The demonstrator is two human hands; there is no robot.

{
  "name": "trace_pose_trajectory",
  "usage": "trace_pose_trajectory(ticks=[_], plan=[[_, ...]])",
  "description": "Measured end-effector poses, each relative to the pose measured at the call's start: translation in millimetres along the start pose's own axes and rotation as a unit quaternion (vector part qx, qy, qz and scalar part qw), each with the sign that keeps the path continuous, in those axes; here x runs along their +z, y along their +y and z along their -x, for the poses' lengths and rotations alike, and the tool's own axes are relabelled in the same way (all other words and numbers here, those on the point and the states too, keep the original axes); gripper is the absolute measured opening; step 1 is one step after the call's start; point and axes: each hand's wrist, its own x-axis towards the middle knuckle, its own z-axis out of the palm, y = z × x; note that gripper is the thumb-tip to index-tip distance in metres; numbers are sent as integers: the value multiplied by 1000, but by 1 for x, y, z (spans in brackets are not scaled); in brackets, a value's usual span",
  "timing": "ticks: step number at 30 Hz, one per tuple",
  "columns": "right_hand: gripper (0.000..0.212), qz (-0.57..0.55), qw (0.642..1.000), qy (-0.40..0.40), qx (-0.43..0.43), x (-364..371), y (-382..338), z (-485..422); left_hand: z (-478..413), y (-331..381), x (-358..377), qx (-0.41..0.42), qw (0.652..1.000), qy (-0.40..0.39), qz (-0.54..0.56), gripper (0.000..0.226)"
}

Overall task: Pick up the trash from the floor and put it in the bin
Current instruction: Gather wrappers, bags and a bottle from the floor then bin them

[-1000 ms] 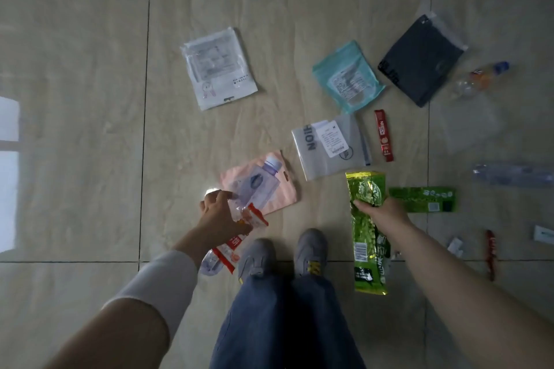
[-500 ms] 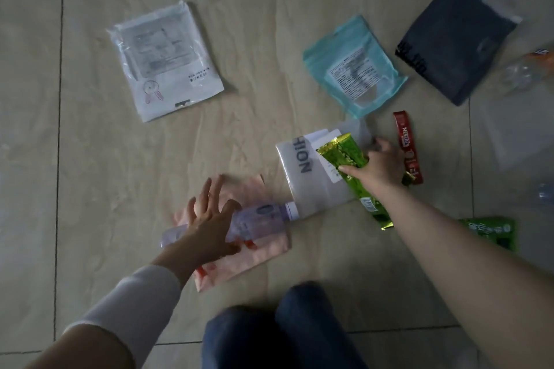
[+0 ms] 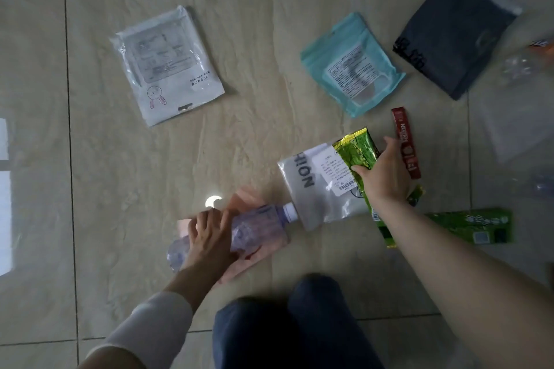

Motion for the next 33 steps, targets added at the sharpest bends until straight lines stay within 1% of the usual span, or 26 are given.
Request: trace_pose_trajectory(ticks=[1,2,3,4,6,8,10,11,13,14,16,17,20,21,22,23,25,26,27,29,31,33], plan=[[61,4,1000,-17,11,-8,0,2,5,-2,-5,-14,999,-15,27,81],[53,5,999,-43,22,-19,1,5,11,-3,-13,-41,997,-49,52,83],[45,-8,997,-70,31,-30,0,9,19,-4,-20,-72,991,-81,74,84],[41,-36,994,-94,45,-43,-2,13,28,-5,-30,-104,985,-91,107,84],[44,-91,984,-128,82,-73,-10,24,50,-5,-56,-148,967,-79,192,83],[50,-115,975,-153,114,-109,-19,38,73,-4,-90,-169,946,-48,270,83],[53,-141,964,-169,150,-149,-30,55,94,-4,-127,-189,918,-38,347,75],[50,-151,960,-171,162,-169,-36,63,104,-3,-147,-199,899,-41,388,68],[44,-165,956,-172,172,-211,-49,79,119,-1,-193,-215,850,-47,479,58],[42,-171,954,-171,175,-232,-56,87,125,0,-217,-225,826,-46,514,57],[39,-179,955,-163,172,-272,-72,100,133,1,-268,-248,792,-33,557,61],[38,-184,955,-156,172,-291,-80,105,136,3,-292,-257,777,-27,575,67],[37,-213,952,-135,171,-336,-99,111,138,10,-359,-264,740,-23,618,92],[37,-226,951,-130,168,-348,-104,110,136,14,-379,-266,737,-23,621,94],[36,-243,947,-126,167,-358,-108,107,132,17,-396,-266,739,-21,619,89],[35,-263,942,-123,169,-367,-111,103,126,21,-412,-258,749,-19,611,76],[34,-297,930,-122,178,-382,-115,92,112,32,-441,-227,783,-26,579,38],[34,-308,925,-121,184,-389,-116,84,105,38,-452,-217,789,-30,574,26],[35,-315,922,-119,190,-394,-117,75,97,44,-462,-212,787,-31,578,21],[39,-320,919,-115,200,-403,-118,54,79,56,-480,-198,779,-30,595,20],[43,-323,916,-116,208,-410,-118,32,59,70,-496,-188,774,-40,604,29],[44,-321,915,-119,214,-418,-119,11,39,84,-512,-187,777,-46,599,33]])
